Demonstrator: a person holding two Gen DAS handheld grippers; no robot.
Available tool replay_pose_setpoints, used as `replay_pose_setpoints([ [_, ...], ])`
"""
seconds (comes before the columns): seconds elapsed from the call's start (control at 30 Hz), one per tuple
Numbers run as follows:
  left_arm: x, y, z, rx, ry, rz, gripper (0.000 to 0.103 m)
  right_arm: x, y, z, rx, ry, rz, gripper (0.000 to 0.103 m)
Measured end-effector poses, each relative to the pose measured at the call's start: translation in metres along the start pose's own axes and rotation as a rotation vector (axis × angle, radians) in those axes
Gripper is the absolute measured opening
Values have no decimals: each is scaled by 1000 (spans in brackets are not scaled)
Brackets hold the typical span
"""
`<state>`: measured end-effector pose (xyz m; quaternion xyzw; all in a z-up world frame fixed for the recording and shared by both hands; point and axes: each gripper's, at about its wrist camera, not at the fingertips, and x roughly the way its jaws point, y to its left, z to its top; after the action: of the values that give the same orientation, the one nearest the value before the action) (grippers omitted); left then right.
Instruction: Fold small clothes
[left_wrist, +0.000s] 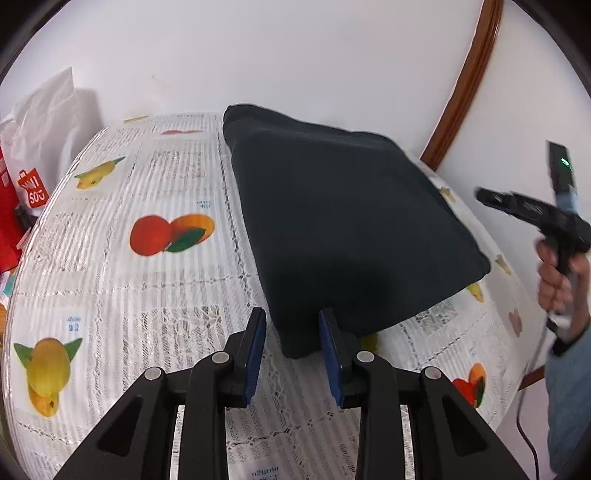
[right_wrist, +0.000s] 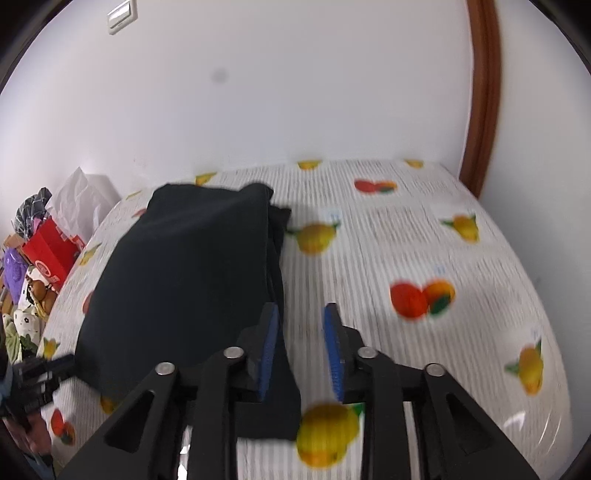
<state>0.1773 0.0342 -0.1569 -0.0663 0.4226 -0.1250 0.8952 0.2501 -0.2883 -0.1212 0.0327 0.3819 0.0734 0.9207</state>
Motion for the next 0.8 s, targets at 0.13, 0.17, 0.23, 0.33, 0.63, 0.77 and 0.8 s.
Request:
replay_pose_setpoints([
  [0.13, -8, 7, 26, 0, -51, 24, 36, 30, 14, 33, -38, 22, 6, 40],
  [0.17, -6, 9, 32, 0, -53, 27, 36, 39, 17, 40, -40, 34, 12, 41],
  [0.23, 1, 13, 51, 5, -52, 46, 36, 62, 23, 55, -45, 66, 13, 41],
  [0.33, 12, 15, 73, 17, -42, 65, 37, 89, 30, 74, -28, 96, 30, 41],
  [0.63, 51, 18, 109, 32, -9, 21, 41, 164, 30, 109, 90, 148, 75, 41],
  [0.77, 64, 16, 103, 35, 12, 5, 41, 190, 33, 123, 87, 209, 176, 12],
  [0.8, 64, 15, 102, 44, 5, 8, 41, 185, 33, 127, 74, 176, 190, 10],
])
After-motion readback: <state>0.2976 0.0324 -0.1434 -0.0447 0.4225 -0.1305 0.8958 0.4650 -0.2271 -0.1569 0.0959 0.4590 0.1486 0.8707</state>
